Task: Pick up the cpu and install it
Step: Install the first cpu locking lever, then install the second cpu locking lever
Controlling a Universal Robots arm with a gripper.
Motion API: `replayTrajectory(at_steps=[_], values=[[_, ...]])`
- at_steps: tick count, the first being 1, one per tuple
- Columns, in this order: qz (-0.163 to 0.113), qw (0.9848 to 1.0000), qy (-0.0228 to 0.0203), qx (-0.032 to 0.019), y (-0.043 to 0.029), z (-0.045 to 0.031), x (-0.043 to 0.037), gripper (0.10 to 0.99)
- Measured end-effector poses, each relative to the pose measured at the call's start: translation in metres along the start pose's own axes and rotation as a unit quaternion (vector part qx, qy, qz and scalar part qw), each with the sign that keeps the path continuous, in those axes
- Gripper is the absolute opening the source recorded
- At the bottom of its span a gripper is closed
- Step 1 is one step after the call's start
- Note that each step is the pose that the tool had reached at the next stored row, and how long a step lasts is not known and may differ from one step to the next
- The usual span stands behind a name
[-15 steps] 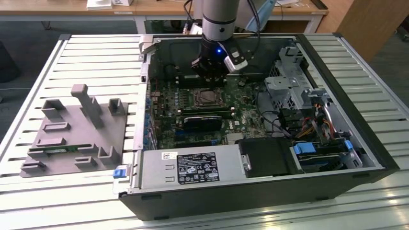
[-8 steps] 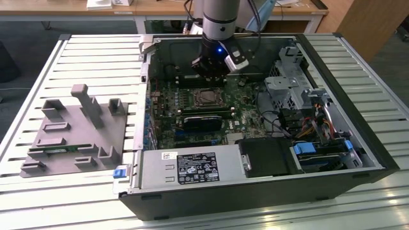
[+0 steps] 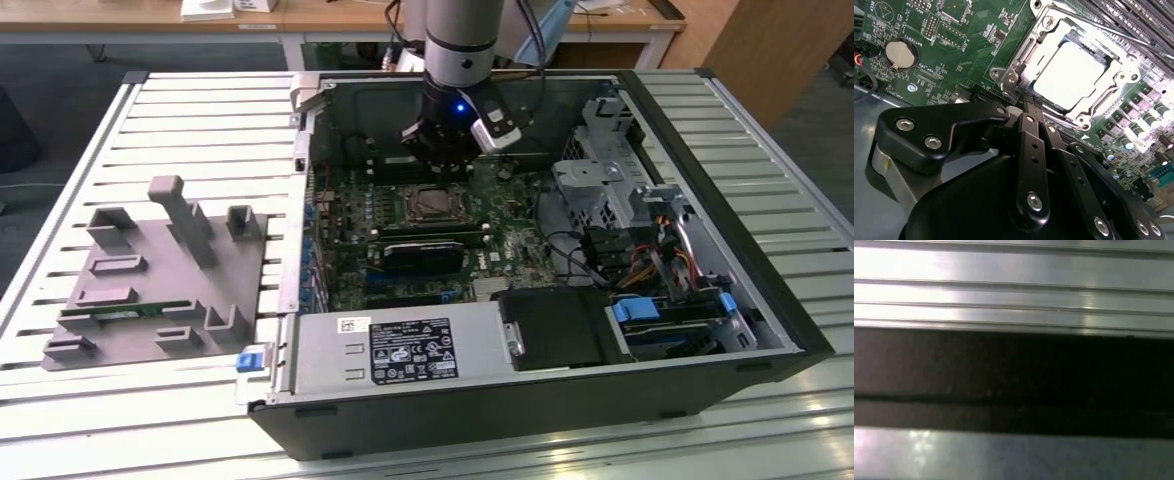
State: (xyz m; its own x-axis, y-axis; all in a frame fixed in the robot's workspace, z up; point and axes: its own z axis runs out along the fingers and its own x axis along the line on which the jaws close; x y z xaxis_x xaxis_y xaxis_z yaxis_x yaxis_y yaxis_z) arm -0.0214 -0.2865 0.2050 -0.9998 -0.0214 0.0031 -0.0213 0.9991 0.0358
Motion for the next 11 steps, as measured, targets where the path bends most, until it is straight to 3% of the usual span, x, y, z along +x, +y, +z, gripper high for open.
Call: replayTrajectory(at_steps=[11], values=[[0.0,1.0,0.0,0.0,-0.0046,-0.0002,0.0001,0.106]])
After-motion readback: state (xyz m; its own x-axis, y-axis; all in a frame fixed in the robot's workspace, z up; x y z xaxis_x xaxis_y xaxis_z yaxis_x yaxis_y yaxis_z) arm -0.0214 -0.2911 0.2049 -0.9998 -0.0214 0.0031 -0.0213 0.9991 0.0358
